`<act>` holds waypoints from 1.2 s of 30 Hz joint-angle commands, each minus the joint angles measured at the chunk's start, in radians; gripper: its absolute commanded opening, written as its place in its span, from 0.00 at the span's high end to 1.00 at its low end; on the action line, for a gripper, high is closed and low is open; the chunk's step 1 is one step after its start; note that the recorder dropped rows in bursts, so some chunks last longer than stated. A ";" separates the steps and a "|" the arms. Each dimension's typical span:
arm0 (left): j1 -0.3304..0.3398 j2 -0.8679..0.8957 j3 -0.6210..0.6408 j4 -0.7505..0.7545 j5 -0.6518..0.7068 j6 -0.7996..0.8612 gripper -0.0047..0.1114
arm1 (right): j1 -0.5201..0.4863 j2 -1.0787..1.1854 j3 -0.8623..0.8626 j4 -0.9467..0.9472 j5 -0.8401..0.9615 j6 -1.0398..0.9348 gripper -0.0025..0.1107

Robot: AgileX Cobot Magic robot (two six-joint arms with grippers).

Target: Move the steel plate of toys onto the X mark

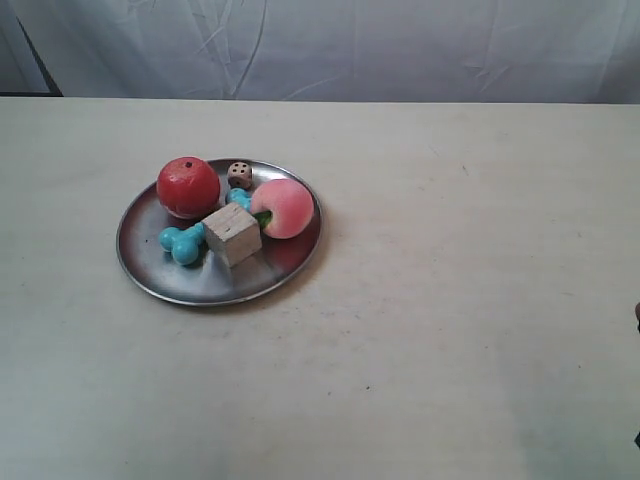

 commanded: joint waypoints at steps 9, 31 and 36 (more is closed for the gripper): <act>0.205 -0.447 0.315 0.097 0.067 -0.317 0.96 | -0.004 -0.008 0.006 -0.003 -0.014 -0.003 0.98; 0.229 -0.506 0.415 0.135 0.062 -0.323 0.96 | -0.004 -0.008 0.006 -0.003 -0.014 -0.003 0.98; 0.225 -0.506 0.415 0.135 -0.083 -0.323 0.96 | -0.004 -0.008 0.006 -0.003 -0.014 -0.003 0.98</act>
